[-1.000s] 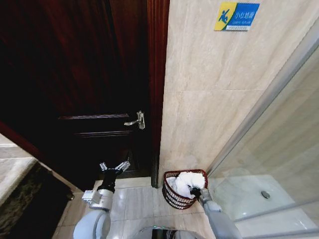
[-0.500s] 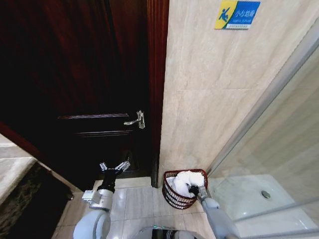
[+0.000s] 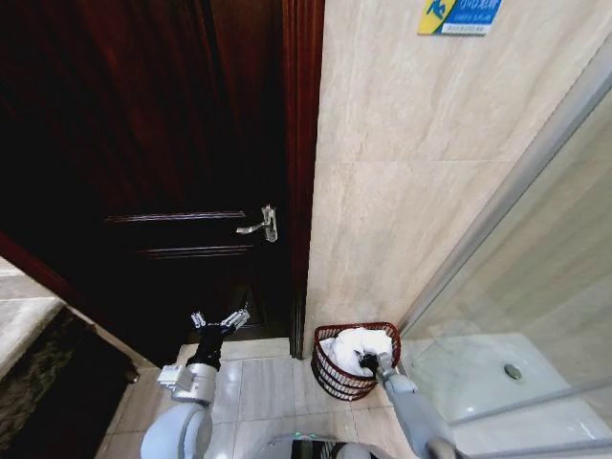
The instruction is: Discard the used towel into the hamper.
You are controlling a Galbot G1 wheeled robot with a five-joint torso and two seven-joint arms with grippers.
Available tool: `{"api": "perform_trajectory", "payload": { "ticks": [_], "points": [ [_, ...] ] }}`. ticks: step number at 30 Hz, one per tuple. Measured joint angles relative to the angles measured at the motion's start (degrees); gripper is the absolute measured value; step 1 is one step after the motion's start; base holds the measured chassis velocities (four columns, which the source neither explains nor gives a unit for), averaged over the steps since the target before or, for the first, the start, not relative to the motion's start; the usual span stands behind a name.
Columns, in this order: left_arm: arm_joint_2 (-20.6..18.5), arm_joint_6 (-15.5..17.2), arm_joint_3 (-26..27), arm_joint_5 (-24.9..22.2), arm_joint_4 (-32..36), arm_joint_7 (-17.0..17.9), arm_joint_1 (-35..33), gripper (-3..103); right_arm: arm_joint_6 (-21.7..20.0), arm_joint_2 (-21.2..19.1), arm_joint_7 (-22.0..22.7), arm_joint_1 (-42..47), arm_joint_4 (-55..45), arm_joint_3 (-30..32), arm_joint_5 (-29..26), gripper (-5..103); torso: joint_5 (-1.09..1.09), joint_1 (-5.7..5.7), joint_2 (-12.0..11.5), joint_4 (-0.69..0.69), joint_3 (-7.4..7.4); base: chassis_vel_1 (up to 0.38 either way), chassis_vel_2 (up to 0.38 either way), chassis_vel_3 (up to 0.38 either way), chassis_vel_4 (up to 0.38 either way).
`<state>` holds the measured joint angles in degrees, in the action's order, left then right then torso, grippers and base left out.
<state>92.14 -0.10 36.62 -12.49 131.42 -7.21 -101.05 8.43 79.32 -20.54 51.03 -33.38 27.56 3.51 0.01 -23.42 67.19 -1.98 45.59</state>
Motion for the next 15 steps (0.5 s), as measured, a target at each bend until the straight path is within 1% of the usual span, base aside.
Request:
{"api": "perform_trajectory", "payload": {
  "ticks": [1, 2, 3, 5, 6, 8, 9, 10, 13, 14, 15],
  "points": [
    [0.00, 0.00, 0.00, 0.00, 0.00, 0.00, 0.00, 100, -1.56, -0.66, -0.98, 1.74, -3.64, -0.34, -1.79, 9, 0.00, 0.14, -0.27, 0.00, -0.13, 0.000, 0.000, 0.000, 0.000],
    [0.00, 0.00, 0.00, 0.00, 0.00, 0.00, 0.00, 100, -1.56, -0.66, -0.98, 1.74, -3.64, -0.34, -1.79, 9, 0.00, 0.14, -0.27, 0.00, -0.13, 0.000, 0.000, 0.000, 0.000],
    [0.00, 0.00, 0.00, 0.00, 0.00, 0.00, 0.00, 100, -2.39, -1.07, -1.53, 3.00, -6.17, -0.55, -3.31, 9, 0.00, 0.19, -0.37, 0.00, -0.17, 0.000, 0.000, 0.000, 0.000],
    [0.00, 0.00, 0.00, 0.00, 0.00, 0.00, 0.00, 100, -3.10, -1.98, -2.73, 6.86, -12.84, -0.80, -6.57, 19, 0.00, 0.28, -0.50, 0.01, -0.24, 0.000, 0.000, 0.000, 0.000],
    [0.00, 0.00, 0.00, 0.00, 0.00, 0.00, 0.00, 100, -3.10, -1.98, -2.73, 6.86, -12.84, -0.80, -6.57, 19, 0.00, 0.28, -0.50, 0.01, -0.24, 0.000, 0.000, 0.000, 0.000],
    [0.00, 0.00, 0.00, 0.00, 0.00, 0.00, 0.00, 100, -2.34, -2.87, -3.51, 9.14, -15.94, -0.64, -6.91, 29, 0.01, 0.28, -0.50, 0.01, -0.25, 0.000, 0.000, 0.000, 0.000],
    [0.00, 0.00, 0.00, 0.00, 0.00, 0.00, 0.00, 100, -0.40, -3.47, -3.68, 10.91, -17.91, -0.34, -6.95, 35, -0.02, 0.28, -0.50, 0.01, -0.24, 0.000, 0.000, 0.000, 0.000],
    [0.00, 0.00, 0.00, 0.00, 0.00, 0.00, 0.00, 100, -0.40, -3.47, -3.68, 10.91, -17.91, -0.34, -6.95, 35, -0.02, 0.28, -0.50, 0.01, -0.24, 0.000, 0.000, 0.000, 0.000],
    [0.00, 0.00, 0.00, 0.00, 0.00, 0.00, 0.00, 100, 4.20, -4.14, -2.94, 14.32, -21.57, 0.76, -4.83, 52, 0.00, 0.26, -0.45, 0.01, -0.20, 0.000, 0.000, 0.000, 0.000],
    [0.00, 0.00, 0.00, 0.00, 0.00, 0.00, 0.00, 100, 4.20, -4.14, -2.94, 14.32, -21.57, 0.76, -4.83, 52, 0.00, 0.26, -0.45, 0.01, -0.20, 0.000, 0.000, 0.000, 0.000],
    [0.00, 0.00, 0.00, 0.00, 0.00, 0.00, 0.00, 100, 5.03, -4.34, -2.69, 15.25, -22.91, 1.14, -4.32, 57, -0.01, 0.25, -0.42, 0.01, -0.18, 0.000, 0.000, 0.000, 0.000]
  ]
}}
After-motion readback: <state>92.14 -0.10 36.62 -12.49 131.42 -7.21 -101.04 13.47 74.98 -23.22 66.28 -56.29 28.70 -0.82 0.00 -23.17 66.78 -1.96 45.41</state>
